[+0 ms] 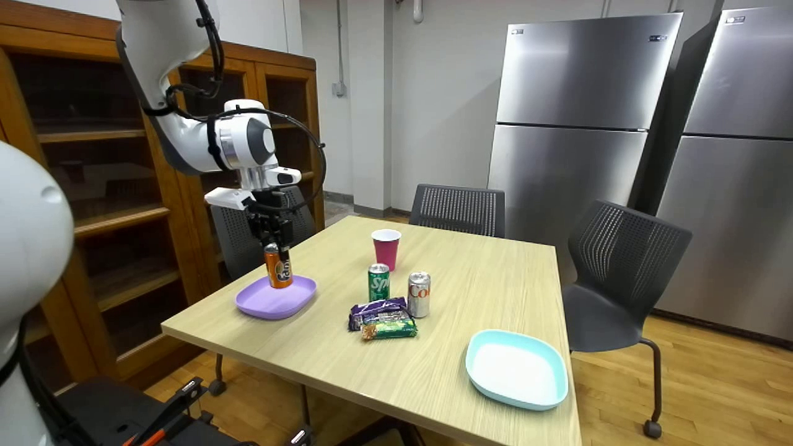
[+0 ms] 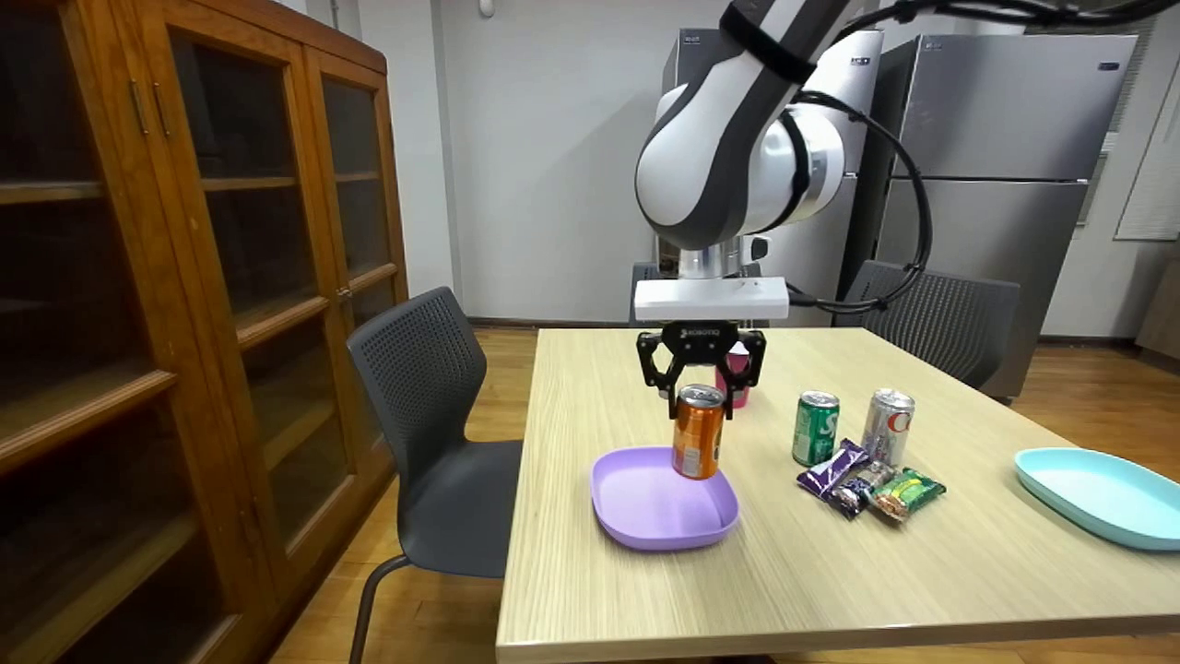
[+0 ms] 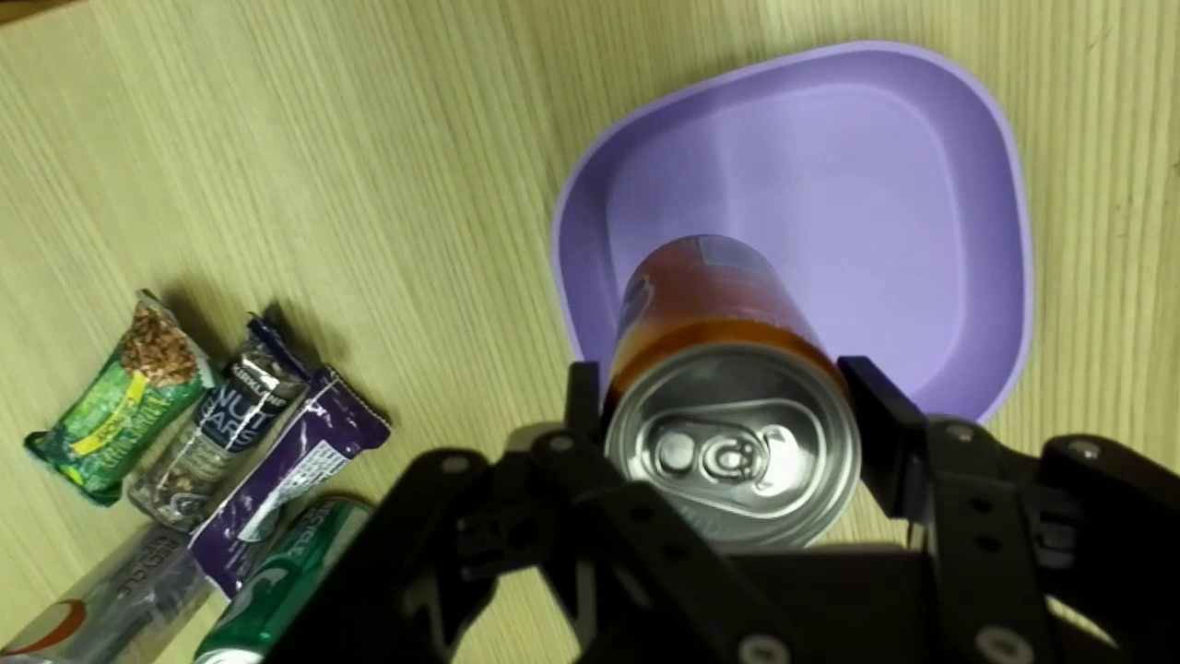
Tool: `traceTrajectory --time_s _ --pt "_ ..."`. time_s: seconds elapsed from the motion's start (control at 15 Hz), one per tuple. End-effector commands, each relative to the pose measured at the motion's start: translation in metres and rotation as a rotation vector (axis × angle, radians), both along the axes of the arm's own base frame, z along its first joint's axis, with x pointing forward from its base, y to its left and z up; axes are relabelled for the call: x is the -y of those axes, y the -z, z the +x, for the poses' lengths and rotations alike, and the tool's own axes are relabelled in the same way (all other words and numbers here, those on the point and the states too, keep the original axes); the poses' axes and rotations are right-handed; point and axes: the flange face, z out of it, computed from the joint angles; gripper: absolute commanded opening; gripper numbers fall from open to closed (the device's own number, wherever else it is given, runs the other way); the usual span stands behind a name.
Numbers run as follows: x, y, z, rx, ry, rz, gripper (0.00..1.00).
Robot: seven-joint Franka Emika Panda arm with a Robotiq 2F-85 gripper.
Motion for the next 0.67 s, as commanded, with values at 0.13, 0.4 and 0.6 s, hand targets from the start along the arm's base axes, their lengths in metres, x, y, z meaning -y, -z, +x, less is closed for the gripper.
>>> traceTrajectory --time_s 0.13,0.4,0.6 --pt "-0.039 0.012 0.028 -0.025 -0.049 -0.016 0.4" --pt "-0.057 0.025 0.04 -0.032 -0.069 -0.018 0.4" --pt "-0.068 0.032 0.048 -0.035 -0.08 -0.02 0.4"
